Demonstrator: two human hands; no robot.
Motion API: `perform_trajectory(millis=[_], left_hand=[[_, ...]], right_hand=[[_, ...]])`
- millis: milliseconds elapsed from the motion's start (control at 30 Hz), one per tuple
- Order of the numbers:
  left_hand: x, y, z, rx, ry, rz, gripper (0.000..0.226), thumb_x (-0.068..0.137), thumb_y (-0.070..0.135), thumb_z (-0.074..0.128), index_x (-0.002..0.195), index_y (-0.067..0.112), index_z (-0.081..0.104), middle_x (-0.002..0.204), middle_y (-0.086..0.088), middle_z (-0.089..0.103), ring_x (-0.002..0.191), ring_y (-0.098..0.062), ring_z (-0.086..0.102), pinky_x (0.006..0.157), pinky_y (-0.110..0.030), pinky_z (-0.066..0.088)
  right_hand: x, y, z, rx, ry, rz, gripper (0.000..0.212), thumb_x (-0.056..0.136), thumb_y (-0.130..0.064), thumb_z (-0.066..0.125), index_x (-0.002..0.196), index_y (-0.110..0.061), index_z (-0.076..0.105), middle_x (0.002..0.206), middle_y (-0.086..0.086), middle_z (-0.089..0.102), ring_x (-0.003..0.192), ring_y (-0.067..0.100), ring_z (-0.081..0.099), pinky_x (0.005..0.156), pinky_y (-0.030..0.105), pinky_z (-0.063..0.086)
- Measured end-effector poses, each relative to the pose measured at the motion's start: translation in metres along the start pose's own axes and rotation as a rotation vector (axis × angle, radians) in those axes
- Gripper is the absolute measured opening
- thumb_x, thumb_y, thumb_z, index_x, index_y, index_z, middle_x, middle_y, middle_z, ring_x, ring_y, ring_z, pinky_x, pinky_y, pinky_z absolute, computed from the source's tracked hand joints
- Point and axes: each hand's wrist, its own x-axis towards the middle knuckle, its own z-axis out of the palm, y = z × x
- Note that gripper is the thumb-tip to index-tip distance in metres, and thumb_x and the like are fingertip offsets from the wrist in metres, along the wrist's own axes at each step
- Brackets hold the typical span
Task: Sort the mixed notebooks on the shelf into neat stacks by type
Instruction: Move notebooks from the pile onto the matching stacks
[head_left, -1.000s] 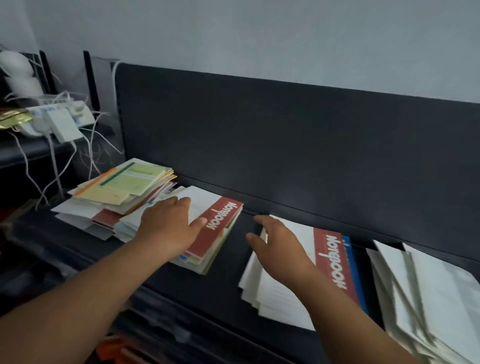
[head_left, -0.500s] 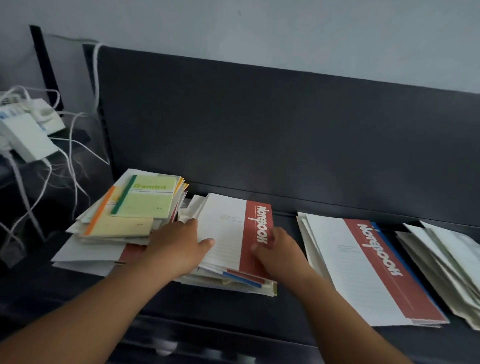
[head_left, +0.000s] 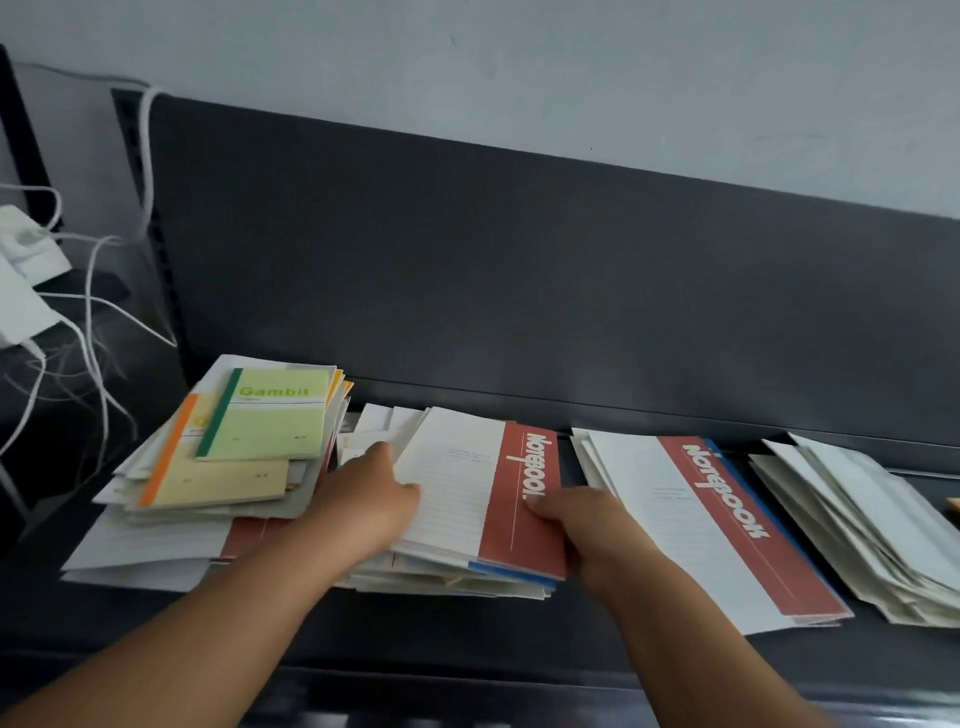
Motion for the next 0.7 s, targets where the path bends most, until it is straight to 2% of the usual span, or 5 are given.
perform_trajectory(millis=[100, 267, 467, 600, 700], left_hand=[[0.011, -0.008, -0.006, -0.429, -0.001, -0.2, 0.036, 0.09, 0.008, 0.052, 0.126, 0.003, 0.051, 0.1, -0.001, 0.053, 0.092, -0.023, 0.052, 0.065, -0.025, 0.042], [0.011, -0.012, -0.019, -0.936, -0.106, -0.374, 0.018, 0.091, 0.004, 0.056, 0.105, -0.004, 0.062, 0.107, -0.019, 0.065, 0.102, -0.038, 0.061, 0.091, -0.046, 0.049], [-0.001, -0.006, -0.026, -1.137, -0.34, -0.223, 0.023, 0.101, 0.022, 0.043, 0.106, 0.016, 0.065, 0.099, -0.015, 0.073, 0.086, -0.033, 0.068, 0.062, -0.04, 0.054], [-0.002, -0.005, -0.028, -1.185, -0.378, -0.25, 0.034, 0.1, 0.027, 0.044, 0.119, 0.005, 0.064, 0.109, -0.018, 0.071, 0.101, -0.036, 0.067, 0.075, -0.045, 0.056], [-0.007, -0.003, -0.029, -1.166, -0.37, -0.249, 0.035, 0.101, 0.027, 0.044, 0.119, 0.004, 0.063, 0.109, -0.017, 0.071, 0.102, -0.035, 0.067, 0.077, -0.045, 0.056]], right_hand=[[-0.002, -0.002, 0.0, 0.074, -0.034, -0.019, 0.016, 0.097, -0.013, 0.059, 0.111, -0.007, 0.06, 0.099, 0.011, 0.076, 0.088, 0.028, 0.074, 0.068, 0.037, 0.059], [-0.008, -0.002, 0.003, 0.125, 0.003, -0.114, 0.016, 0.098, -0.013, 0.058, 0.113, -0.011, 0.061, 0.099, 0.007, 0.076, 0.088, 0.027, 0.074, 0.077, 0.044, 0.059], [-0.018, -0.011, 0.001, 0.165, 0.078, -0.193, 0.009, 0.099, -0.019, 0.056, 0.104, -0.017, 0.062, 0.097, 0.003, 0.076, 0.087, 0.024, 0.073, 0.08, 0.045, 0.058], [-0.026, -0.017, -0.002, 0.194, 0.098, -0.21, 0.008, 0.099, -0.022, 0.055, 0.104, -0.018, 0.06, 0.096, 0.002, 0.075, 0.082, 0.022, 0.073, 0.066, 0.037, 0.057], [-0.028, -0.02, -0.003, 0.2, 0.112, -0.243, 0.009, 0.099, -0.022, 0.057, 0.106, -0.018, 0.06, 0.097, 0.002, 0.074, 0.084, 0.022, 0.073, 0.073, 0.04, 0.059]])
